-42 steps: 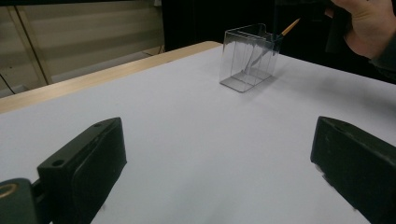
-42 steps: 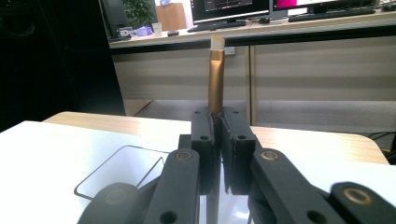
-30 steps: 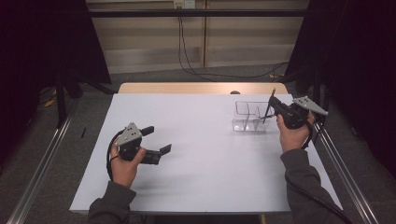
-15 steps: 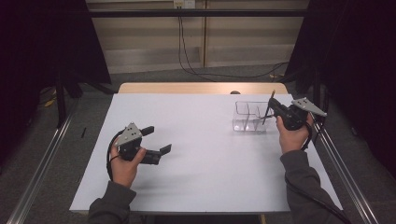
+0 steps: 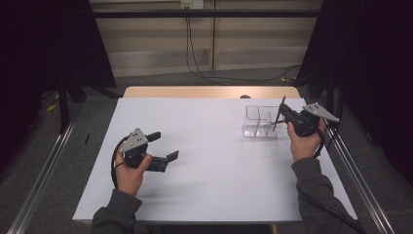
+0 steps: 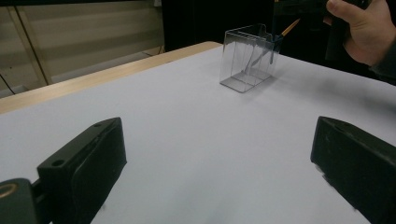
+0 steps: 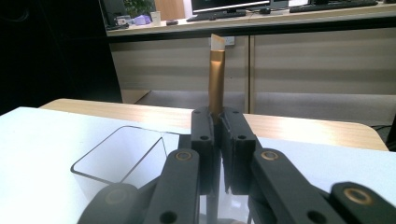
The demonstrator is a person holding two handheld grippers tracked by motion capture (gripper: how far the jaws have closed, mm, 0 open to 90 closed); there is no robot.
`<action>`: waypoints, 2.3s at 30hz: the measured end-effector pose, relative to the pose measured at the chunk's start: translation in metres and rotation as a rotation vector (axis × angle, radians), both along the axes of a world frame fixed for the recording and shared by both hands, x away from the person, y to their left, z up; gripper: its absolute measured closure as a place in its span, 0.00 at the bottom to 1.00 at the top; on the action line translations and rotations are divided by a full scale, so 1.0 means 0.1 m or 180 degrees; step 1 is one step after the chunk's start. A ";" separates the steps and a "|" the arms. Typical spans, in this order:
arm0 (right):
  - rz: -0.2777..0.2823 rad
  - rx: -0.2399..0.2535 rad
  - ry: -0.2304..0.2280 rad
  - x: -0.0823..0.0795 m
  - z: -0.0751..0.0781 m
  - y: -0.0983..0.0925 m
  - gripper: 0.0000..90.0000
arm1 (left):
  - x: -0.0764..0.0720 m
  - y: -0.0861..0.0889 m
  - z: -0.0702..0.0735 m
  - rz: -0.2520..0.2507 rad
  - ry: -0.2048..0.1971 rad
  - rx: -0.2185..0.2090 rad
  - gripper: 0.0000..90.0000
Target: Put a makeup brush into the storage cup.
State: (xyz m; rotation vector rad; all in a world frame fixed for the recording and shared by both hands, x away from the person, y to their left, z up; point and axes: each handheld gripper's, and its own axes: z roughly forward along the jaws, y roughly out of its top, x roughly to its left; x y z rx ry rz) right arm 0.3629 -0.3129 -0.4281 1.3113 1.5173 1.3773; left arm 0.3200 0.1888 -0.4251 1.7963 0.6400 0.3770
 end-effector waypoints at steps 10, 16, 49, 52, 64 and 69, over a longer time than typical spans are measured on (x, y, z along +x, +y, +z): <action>-0.0021 -0.0002 0.0016 0.00 -0.02 0.01 0.95 | 0.00 0.00 0.01 -0.0001 -0.0009 0.0021 0.03; -0.0025 -0.0006 0.0012 -0.01 0.00 -0.02 0.94 | 0.00 0.00 0.01 -0.0003 -0.0007 0.0005 0.03; -0.0059 -0.0050 0.0089 -0.05 -0.08 0.01 0.94 | 0.00 -0.01 0.02 -0.0016 -0.0029 0.0003 0.03; -0.0056 -0.0069 0.0099 -0.05 -0.07 0.01 0.94 | -0.01 -0.01 0.02 -0.0001 -0.0034 0.0012 0.03; -0.0050 -0.0097 0.0119 -0.04 -0.06 0.01 0.94 | -0.01 -0.01 0.03 0.0004 -0.0032 -0.0011 0.03; -0.0036 -0.0119 0.0131 -0.03 -0.06 0.01 0.94 | -0.01 -0.01 0.03 0.0007 -0.0031 -0.0007 0.03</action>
